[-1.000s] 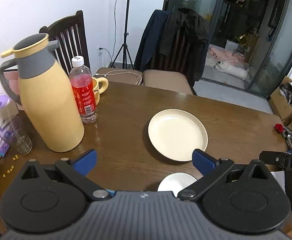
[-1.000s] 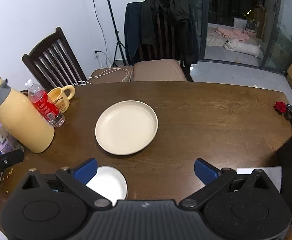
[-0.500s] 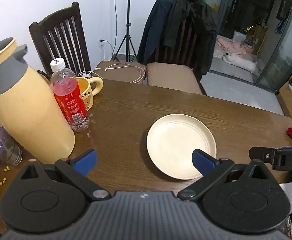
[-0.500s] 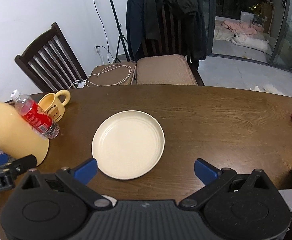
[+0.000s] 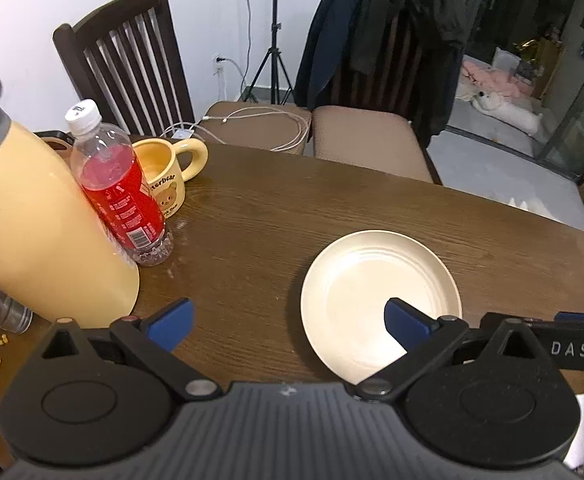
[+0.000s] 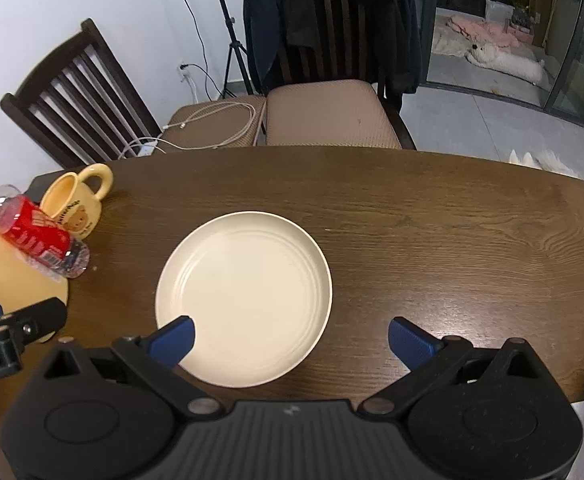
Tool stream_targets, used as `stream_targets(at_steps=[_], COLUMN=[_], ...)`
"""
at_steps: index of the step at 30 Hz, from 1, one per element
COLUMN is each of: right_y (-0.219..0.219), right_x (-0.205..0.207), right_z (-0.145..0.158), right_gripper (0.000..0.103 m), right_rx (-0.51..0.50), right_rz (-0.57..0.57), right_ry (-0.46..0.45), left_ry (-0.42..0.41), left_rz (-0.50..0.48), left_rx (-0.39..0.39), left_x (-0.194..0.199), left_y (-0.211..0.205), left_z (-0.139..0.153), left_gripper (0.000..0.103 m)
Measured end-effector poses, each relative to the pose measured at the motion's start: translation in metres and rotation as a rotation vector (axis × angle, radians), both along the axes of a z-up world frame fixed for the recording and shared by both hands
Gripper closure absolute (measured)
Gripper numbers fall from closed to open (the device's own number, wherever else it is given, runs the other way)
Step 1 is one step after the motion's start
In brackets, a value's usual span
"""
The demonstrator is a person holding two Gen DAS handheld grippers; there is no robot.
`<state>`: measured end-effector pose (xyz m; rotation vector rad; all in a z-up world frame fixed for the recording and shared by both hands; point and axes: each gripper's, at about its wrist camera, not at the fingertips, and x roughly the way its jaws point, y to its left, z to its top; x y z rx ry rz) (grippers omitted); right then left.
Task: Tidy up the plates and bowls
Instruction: 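Bring both open grippers to opposite sides of the cream plate rim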
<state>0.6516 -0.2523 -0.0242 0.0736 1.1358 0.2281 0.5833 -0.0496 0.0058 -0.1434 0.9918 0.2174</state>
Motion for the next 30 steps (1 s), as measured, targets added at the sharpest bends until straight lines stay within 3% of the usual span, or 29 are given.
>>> stream_targets(at_steps=[13, 21, 25, 30], right_y=[-0.002, -0.008, -0.009, -0.011], right_x=[0.031, 0.043, 0.047, 0.051], right_z=[-0.057, -0.082, -0.093, -0.104], right_gripper=[0.006, 0.023, 0.034, 0.048], right_rx=[-0.004, -0.01, -0.006, 0.015], right_rz=[-0.039, -0.063, -0.064, -0.078], right_ry=[0.07, 0.085, 0.095, 0.101], left_ry=[0.096, 0.134, 0.16, 0.177], left_rz=[0.052, 0.07, 0.067, 0.077], left_rx=[0.016, 0.007, 0.012, 0.017], left_x=[0.043, 0.056, 0.065, 0.074], left_y=[0.006, 0.008, 0.005, 0.003], left_z=[-0.06, -0.09, -0.104, -0.118], left_gripper=[0.0, 0.003, 0.013, 0.018])
